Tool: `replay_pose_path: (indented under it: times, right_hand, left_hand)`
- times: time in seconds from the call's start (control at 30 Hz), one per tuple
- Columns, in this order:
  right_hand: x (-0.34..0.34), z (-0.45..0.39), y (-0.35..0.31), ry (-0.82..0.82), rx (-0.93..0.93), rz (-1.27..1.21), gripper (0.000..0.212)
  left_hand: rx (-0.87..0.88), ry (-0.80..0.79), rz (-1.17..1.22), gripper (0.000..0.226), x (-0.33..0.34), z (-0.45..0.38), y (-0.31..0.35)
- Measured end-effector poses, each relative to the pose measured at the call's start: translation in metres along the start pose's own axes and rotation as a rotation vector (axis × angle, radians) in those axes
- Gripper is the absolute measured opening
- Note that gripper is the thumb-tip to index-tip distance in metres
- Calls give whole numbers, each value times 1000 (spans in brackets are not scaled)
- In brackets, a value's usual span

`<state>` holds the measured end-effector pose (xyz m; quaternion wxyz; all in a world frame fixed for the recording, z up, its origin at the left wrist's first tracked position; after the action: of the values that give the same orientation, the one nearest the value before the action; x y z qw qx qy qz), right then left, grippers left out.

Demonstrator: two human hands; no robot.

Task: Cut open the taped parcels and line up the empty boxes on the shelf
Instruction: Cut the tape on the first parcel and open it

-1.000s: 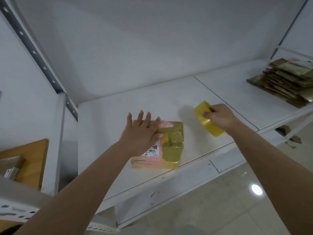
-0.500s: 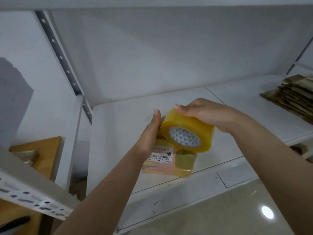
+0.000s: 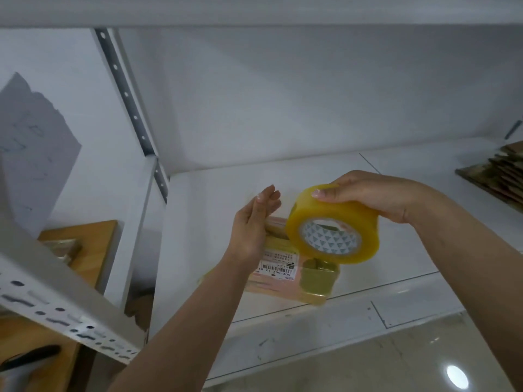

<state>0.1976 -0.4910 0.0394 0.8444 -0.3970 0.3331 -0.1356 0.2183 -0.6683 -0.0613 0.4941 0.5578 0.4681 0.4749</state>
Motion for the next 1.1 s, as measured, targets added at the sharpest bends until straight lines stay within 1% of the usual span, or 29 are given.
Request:
replay_pose_path:
  times: [0.1,0.17,0.23,0.3,0.33,0.4,0.43,0.5,0.57,0.67,0.73,0.83,0.9,1.0,1.1]
  right_hand:
    - [7,-7,-9,31,38,53,63]
    - [11,-13,-13,51,61,93,60]
    - [15,-18,-17,81,61,130,60]
    - [17,-24,-19,139,53,141,71]
    - [18,-25,-20,164,56,138,73]
    - [19,-28,-22,197,59,145,66]
    - [20,-29,-24,205,57,152,63]
    - [23,-33,-25,210,54,166,61]
    - [22,-36,-27,225,53,168,62]
    - [20,-36,-27,243,62,160,61]
    - [21,-36,-26,240,62,161,61]
    - [21,-37,-26,249,58,154,60]
    - [21,-36,-26,246,65,160,58]
    - [22,-36,-25,251,60,156,58]
    - [23,-37,-26,253,48,154,60]
  left_hand:
    - [-8,-11,-127,43,-15,4,1]
    - [-34,15,-183,45,-34,4,-5]
    - [-72,61,-149,47,-50,9,-14]
    - [-153,44,-60,51,-52,13,-25]
    - [-186,30,-27,58,-49,16,-31]
    - [-244,-8,-1,73,-42,22,-42]
    - [-264,-33,6,72,-40,23,-47]
    - [-276,-57,-17,58,-36,25,-52]
    - [-329,-46,-5,54,-34,26,-58]
    - [-412,-33,193,50,-34,26,-69]
    - [-431,-23,338,52,-32,27,-74]
    - [-478,82,429,44,-29,25,-80]
    - [-519,134,436,45,-25,26,-81]
    - [-513,133,383,32,-27,24,-82]
    - [-506,139,396,30,-28,24,-83]
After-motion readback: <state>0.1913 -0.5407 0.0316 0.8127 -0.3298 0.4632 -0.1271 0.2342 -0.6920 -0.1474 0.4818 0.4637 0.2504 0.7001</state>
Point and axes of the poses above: each hand's wrist, its own z-axis away from the middle knuckle, its own x-axis out of the palm, y = z × x, the point moved 4 cm from there along -z, towards the middle knuckle, and after that the axes turned 14 degrees about -y, right-handed, at the moved point
